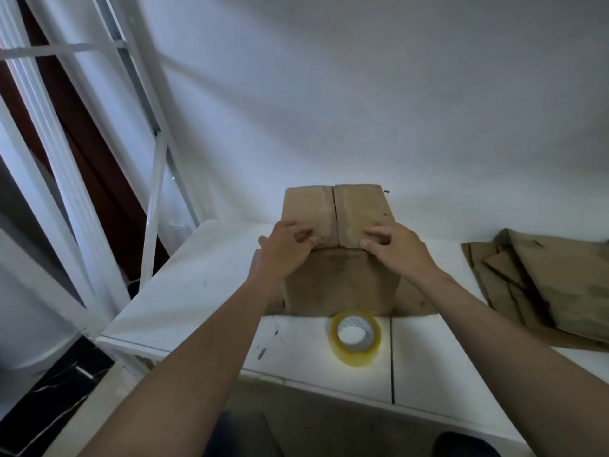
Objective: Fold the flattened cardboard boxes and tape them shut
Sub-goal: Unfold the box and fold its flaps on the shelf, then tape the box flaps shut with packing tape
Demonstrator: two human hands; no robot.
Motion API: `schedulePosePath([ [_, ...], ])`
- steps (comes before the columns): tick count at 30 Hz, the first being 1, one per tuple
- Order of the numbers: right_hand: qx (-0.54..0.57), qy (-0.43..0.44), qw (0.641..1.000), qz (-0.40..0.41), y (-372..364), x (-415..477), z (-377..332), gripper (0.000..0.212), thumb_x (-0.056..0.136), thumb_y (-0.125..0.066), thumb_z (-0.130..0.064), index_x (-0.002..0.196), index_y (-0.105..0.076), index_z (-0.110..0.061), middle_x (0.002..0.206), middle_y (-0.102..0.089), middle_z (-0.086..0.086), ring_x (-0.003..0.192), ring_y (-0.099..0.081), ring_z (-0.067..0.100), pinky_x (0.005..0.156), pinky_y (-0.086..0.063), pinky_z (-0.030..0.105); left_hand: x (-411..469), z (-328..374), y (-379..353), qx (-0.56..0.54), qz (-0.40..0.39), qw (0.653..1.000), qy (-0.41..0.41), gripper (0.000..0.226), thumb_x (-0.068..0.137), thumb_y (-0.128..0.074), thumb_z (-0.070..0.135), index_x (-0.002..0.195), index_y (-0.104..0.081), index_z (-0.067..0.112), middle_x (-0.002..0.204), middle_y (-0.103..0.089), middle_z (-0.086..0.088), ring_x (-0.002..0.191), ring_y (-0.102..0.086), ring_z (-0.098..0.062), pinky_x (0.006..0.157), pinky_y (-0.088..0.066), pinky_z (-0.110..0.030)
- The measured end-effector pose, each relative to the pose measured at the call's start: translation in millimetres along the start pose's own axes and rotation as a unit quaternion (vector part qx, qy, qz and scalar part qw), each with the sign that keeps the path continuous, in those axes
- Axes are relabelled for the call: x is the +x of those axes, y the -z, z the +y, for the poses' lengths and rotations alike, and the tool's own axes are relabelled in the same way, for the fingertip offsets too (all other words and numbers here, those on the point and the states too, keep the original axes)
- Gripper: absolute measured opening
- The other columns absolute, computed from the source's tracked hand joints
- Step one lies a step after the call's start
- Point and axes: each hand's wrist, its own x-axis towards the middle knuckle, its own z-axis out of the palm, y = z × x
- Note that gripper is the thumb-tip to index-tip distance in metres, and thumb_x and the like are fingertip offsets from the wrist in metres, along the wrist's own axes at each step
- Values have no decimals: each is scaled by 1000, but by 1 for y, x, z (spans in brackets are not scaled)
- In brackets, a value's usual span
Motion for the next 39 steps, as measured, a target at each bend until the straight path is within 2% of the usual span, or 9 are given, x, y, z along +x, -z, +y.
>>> schedulePosePath([
  [12, -62, 37, 997, -25, -2, -7, 20, 40, 100, -53, -48, 140, -54, -43, 162, -31, -9, 145, -36, 22, 118, -30, 42, -25, 7, -8, 19, -22, 1000, -8, 44, 98, -47, 56, 140, -52, 44, 150, -35, 7, 136, -40, -20, 119, -14, -53],
  [16, -84, 27, 996, -14, 7, -14, 31, 36, 103, -48, -42, 138, -55, -45, 160, -34, -8, 144, -34, 32, 121, -24, 49, -43, 19, -9, 15, -51, 998, -25, 46, 97, -52, 53, 141, -52, 40, 147, -35, 4, 134, -41, -23, 118, -20, -50],
  [19, -126, 30, 991, 39, 6, -33, 32, 35, 102, -51, -36, 136, -59, -41, 153, -44, -2, 137, -31, 42, 117, -28, 46, -48, 22, -12, 27, -53, 998, -34, 47, 96, -51, 57, 141, -51, 42, 147, -34, 3, 132, -40, -32, 115, -23, -50],
  [22, -177, 114, 964, 164, 4, -66, 24, 26, 95, -63, -32, 119, -69, -35, 126, -60, -5, 116, -39, 33, 94, -40, 40, -49, 23, -14, 37, -56, 997, -26, 46, 100, -45, 55, 144, -49, 40, 151, -30, 0, 133, -33, -34, 114, -20, -49],
  [24, -171, 149, 967, 116, -5, -84, 31, 15, 91, -63, -37, 103, -73, -34, 109, -64, -11, 110, -44, 27, 86, -42, 38, -49, 22, -15, 28, -56, 998, -27, 47, 100, -45, 56, 144, -49, 39, 150, -30, 0, 133, -32, -33, 114, -20, -49],
  [27, -146, 92, 979, -108, -30, -103, 46, 7, 87, -66, -42, 86, -73, -41, 96, -66, -10, 114, -52, 29, 84, -46, 33, -48, 20, -17, 15, -63, 998, -21, 47, 100, -45, 56, 144, -49, 39, 151, -29, 0, 135, -33, -33, 114, -19, -49],
  [30, -254, 43, 938, -233, -55, -118, 55, 30, 85, -71, -44, 111, -72, -29, 115, -60, 5, 126, -36, 32, 93, -42, 39, -55, 23, -19, 22, -61, 998, -23, 47, 101, -43, 54, 146, -46, 39, 153, -27, -1, 138, -31, -32, 115, -17, -49],
  [33, -299, 50, 917, -257, -71, -128, 58, 33, 89, -69, -37, 120, -67, -29, 127, -53, 6, 128, -31, 32, 98, -36, 41, -63, 28, -18, 25, -53, 998, -18, 48, 102, -42, 53, 148, -45, 38, 155, -26, -1, 139, -32, -32, 116, -19, -49],
  [39, -286, 69, 938, -182, -65, -136, 67, 35, 96, -57, -28, 130, -64, -34, 134, -50, 9, 131, -35, 31, 100, -37, 40, -69, 34, -15, 28, -56, 998, -16, 48, 102, -44, 49, 148, -45, 36, 157, -27, -3, 143, -32, -27, 118, -22, -50],
])
